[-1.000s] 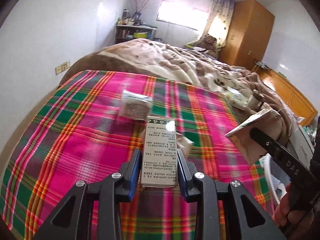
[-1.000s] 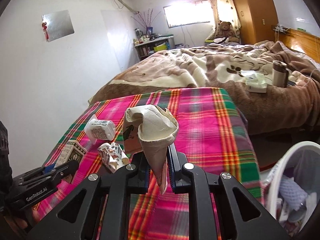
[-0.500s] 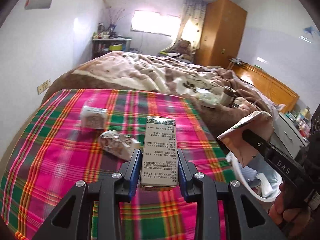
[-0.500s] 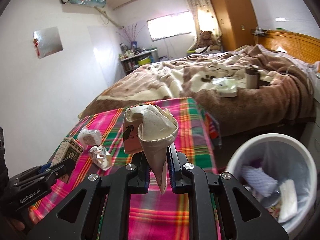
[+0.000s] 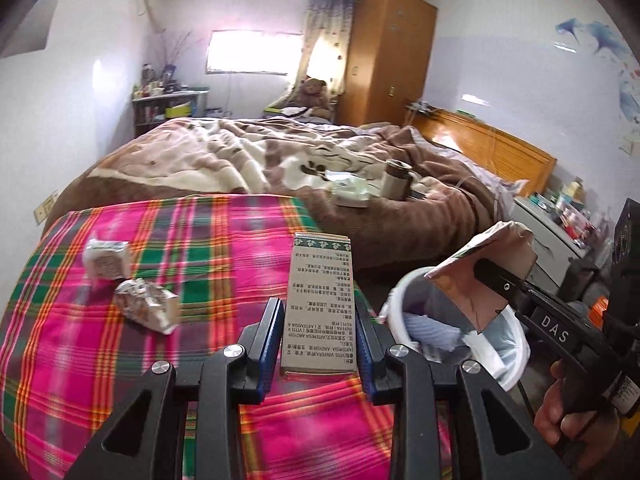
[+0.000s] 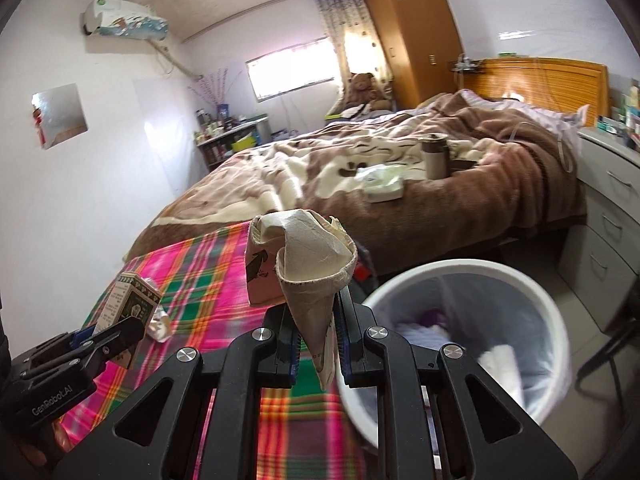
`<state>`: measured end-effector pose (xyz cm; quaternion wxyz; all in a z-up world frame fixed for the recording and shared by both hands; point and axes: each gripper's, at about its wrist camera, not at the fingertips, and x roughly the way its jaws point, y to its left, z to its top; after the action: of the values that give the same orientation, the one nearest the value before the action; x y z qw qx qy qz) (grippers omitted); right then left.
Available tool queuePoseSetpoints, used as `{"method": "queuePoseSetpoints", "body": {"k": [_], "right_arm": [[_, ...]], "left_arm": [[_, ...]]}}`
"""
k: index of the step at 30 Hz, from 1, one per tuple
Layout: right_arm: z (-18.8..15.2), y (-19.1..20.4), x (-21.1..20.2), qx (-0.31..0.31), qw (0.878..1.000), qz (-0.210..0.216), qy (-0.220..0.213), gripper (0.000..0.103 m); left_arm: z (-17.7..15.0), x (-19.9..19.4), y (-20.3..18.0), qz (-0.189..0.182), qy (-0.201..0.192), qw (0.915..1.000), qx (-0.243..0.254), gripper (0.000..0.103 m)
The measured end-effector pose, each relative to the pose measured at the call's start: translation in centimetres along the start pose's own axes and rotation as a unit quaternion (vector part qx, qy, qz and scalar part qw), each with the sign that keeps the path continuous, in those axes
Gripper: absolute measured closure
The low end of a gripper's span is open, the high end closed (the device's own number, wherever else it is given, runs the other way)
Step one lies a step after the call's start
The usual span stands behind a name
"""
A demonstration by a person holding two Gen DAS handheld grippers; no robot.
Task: Collect trash
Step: 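Carry the milk box and paper bag over the white wastebasket with both tools, then open the left tool to drop the milk box while the right tool drops the paper bag into the bin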
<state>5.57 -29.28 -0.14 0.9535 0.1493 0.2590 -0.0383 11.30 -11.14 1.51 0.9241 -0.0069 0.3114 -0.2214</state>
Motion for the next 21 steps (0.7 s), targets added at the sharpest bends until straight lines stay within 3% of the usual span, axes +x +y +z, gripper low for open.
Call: {"method": "queuePoseSetpoints", "body": {"k": [9, 21], "right_arm": [[0.2, -3.8, -1.2, 0.01, 0.999, -0.051, -0.004, 0.088], [-0.6, -8.6, -0.8, 0.032, 0.992, -0.118, 0.033, 0.087]], "left_arm": [[0.6, 1.7, -4.4, -0.037, 0.006, 0.9989, 0.028, 0.069], [0.3, 5.8, -9.6, -0.094, 0.037, 0.9932, 0.058, 0.069]]}}
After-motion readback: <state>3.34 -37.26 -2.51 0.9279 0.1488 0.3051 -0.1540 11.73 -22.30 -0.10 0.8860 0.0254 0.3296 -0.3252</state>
